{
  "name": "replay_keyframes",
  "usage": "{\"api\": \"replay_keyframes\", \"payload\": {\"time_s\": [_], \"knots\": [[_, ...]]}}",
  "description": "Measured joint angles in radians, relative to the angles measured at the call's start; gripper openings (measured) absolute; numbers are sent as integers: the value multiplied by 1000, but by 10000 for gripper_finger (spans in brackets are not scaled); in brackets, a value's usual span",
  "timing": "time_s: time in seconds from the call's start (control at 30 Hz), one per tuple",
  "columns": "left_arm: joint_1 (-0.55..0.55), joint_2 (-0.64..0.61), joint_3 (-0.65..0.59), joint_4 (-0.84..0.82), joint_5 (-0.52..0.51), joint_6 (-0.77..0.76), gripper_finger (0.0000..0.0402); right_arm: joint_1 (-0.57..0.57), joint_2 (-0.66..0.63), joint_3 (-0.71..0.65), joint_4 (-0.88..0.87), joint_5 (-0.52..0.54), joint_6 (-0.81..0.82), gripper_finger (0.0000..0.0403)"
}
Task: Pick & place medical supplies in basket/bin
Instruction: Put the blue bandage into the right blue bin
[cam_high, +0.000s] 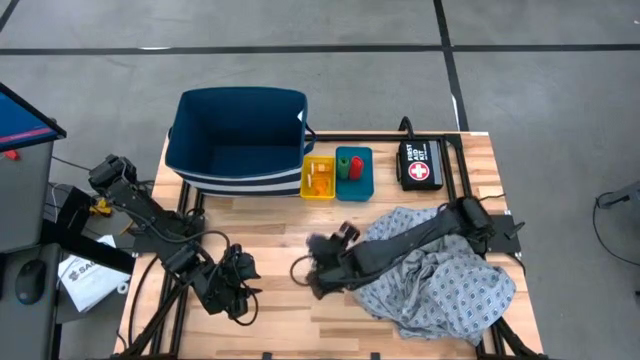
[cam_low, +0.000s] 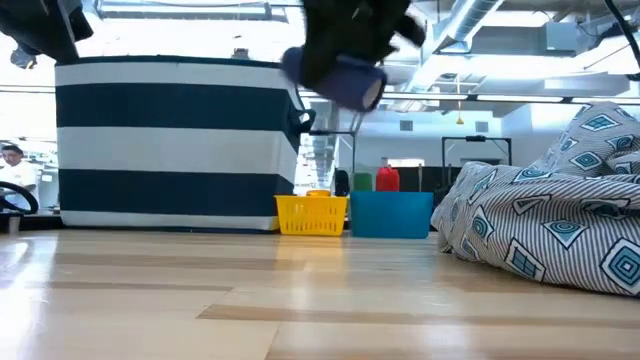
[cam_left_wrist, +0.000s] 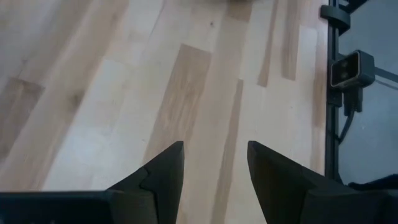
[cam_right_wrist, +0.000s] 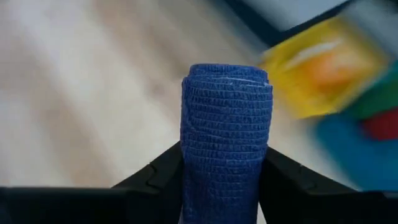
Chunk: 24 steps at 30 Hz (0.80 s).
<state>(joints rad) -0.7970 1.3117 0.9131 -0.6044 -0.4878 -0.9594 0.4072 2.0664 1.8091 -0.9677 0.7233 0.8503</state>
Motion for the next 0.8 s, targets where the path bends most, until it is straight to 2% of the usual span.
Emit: {"api": "replay_keyframes", "payload": {"time_s": [0.2, 0.3, 0.5, 0.8], "knots": [[24, 0, 0, -9, -88, 5, 168, 12, -103, 0, -193, 385, 287, 153], [49, 0, 0, -22, -119, 28, 168, 13, -116, 1, -318, 508, 437, 153], [101, 0, 0, -24, -191, 85, 168, 10, -116, -4, -598, 631, 866, 153], [179, 0, 0, -24, -246, 150, 168, 6, -264, -277, -566, 687, 1058, 147]]}}
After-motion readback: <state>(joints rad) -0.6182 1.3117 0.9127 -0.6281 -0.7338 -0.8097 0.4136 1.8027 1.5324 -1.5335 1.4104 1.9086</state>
